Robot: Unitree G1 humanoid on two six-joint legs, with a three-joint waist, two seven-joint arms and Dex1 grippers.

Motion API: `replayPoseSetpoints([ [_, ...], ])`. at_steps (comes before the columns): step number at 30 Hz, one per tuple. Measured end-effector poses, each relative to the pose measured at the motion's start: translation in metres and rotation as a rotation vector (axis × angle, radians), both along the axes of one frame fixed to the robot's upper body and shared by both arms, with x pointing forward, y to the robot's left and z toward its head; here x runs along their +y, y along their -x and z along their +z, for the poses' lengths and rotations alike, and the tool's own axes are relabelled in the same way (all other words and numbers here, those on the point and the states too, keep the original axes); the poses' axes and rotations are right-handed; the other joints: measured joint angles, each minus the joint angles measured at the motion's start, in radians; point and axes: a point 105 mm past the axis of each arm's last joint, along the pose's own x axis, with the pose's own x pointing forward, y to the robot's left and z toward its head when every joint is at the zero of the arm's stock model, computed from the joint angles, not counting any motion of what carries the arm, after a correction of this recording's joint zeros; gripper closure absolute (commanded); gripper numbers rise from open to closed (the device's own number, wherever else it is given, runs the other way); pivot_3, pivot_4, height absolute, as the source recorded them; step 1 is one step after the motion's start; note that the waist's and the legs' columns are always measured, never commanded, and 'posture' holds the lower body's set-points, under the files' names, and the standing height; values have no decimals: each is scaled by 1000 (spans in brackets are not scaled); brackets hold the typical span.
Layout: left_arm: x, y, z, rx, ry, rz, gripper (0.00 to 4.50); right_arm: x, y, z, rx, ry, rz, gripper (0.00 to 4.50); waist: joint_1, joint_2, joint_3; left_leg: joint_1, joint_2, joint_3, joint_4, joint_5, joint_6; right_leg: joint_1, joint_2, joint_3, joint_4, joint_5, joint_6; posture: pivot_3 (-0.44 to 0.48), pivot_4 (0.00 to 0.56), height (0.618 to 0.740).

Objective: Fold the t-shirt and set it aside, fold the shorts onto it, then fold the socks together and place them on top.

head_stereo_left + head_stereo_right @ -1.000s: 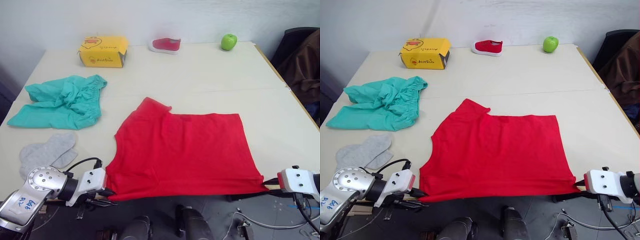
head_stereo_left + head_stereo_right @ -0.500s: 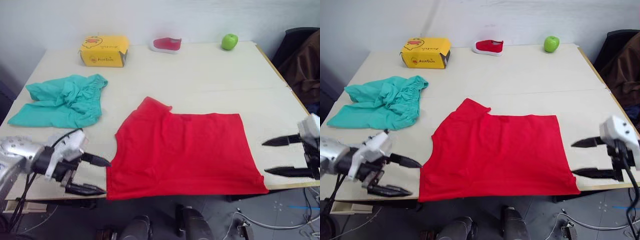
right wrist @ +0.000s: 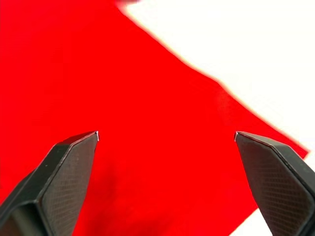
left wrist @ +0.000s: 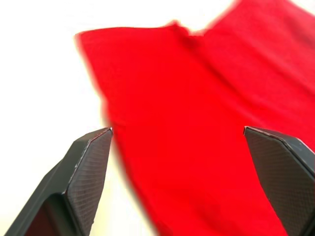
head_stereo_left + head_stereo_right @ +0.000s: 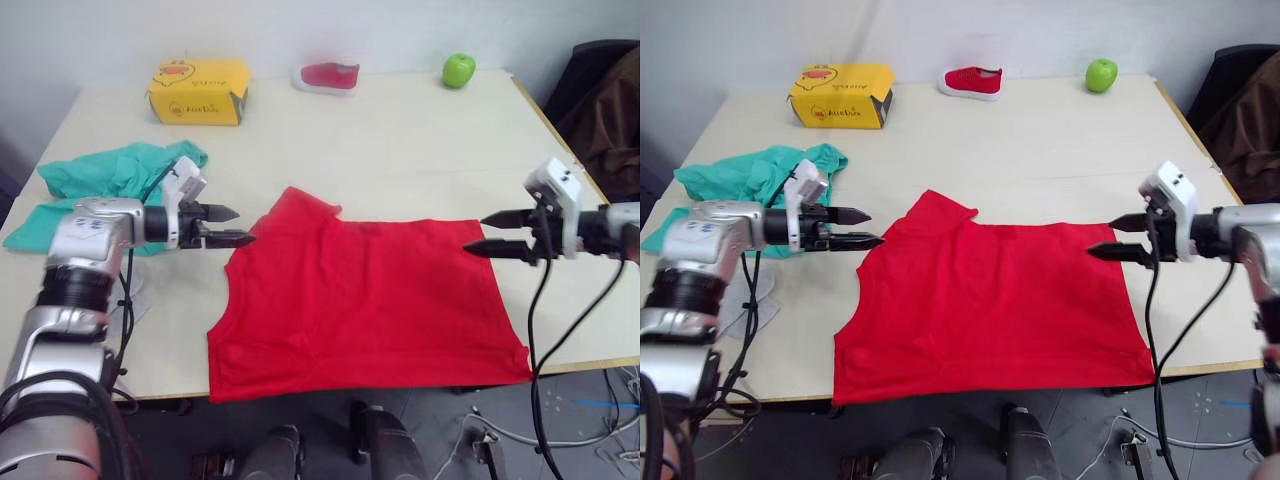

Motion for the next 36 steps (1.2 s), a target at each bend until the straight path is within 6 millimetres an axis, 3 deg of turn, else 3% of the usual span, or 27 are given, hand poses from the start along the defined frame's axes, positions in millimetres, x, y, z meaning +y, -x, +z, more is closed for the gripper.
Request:
replayPoseSetpoints([
  [3, -2, -16, -4, 5, -26, 54, 41, -4, -27, -7, -2, 59, -119, 0, -4, 0, 0, 0, -1, 0, 2, 0, 0, 0, -1, 1, 3, 0, 0, 0, 150, 740],
  [7, -6, -24, -19, 26, -43, 96, 41, -18, -48, -22, 12, 116, -283, 0, -10, 0, 0, 0, -2, 0, 2, 0, 0, 0, -2, 1, 3, 0, 0, 0, 150, 740],
  [11, -18, -29, -32, 54, -12, 124, 41, -13, -55, -25, 32, 103, -306, 0, -18, 0, 0, -1, -2, -1, 3, 0, 0, -1, -2, 1, 4, 0, 0, 0, 150, 740],
  [19, -17, -32, -37, 29, -51, 156, 41, -24, -57, -41, 104, 84, -439, 0, -21, 0, 0, -1, -2, 0, 5, 0, 0, -1, -3, 2, 8, 0, 0, 0, 150, 740],
  [23, -16, -32, -37, 25, -61, 156, 914, -18, -57, -46, 135, 39, -432, 0, -22, 0, 0, -1, -3, 0, 5, 0, 0, -1, -3, 2, 8, 0, 0, 0, 150, 740],
  [26, -16, -31, -39, 30, -69, 150, 1824, -16, -58, -46, 134, 33, -434, 651, -22, 0, 0, 0, -3, -1, 6, 0, 0, -1, -3, 2, 9, 0, 0, 0, 150, 740],
  [34, -16, -28, -42, 50, -74, 117, 4269, -16, -61, -48, 112, 57, -448, 3430, -23, 0, 0, 0, -3, 0, 6, 0, 0, -1, -3, 2, 9, 0, 0, 0, 150, 740],
  [36, -17, -26, -43, 56, -69, 107, 4500, -16, -60, -49, 111, 57, -451, 4153, -23, 0, 0, 0, -3, -1, 6, 0, 0, -1, -3, 2, 9, 0, 0, 0, 150, 740],
])
